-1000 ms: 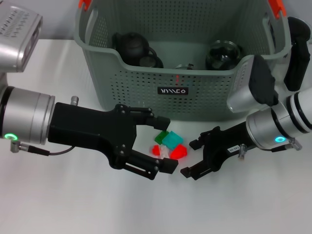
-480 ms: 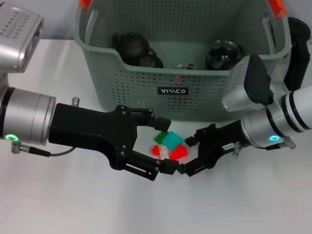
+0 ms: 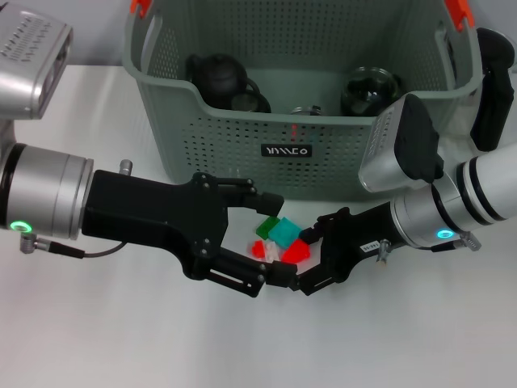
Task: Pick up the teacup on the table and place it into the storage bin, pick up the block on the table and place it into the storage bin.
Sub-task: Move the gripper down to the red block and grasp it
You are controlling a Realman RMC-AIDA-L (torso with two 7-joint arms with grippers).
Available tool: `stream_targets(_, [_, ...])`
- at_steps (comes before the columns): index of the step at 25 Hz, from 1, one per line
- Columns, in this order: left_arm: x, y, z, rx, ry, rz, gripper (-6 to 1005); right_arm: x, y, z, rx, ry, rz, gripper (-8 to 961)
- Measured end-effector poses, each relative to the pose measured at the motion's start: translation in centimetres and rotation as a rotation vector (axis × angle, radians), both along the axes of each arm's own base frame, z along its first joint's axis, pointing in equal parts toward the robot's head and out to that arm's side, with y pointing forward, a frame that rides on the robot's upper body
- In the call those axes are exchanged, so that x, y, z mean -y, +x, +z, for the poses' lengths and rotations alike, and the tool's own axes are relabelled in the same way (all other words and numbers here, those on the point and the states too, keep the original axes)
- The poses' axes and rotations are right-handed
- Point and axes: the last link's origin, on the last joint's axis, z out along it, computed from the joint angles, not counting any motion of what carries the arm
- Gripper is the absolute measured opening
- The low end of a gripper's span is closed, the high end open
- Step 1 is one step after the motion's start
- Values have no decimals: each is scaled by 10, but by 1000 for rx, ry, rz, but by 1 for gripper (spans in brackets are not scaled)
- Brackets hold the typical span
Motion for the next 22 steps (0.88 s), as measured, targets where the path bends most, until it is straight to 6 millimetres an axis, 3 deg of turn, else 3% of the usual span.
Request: stream_targets(22, [-2, -1, 4, 8, 18, 11, 952, 15, -4, 0, -19, -110, 5, 908])
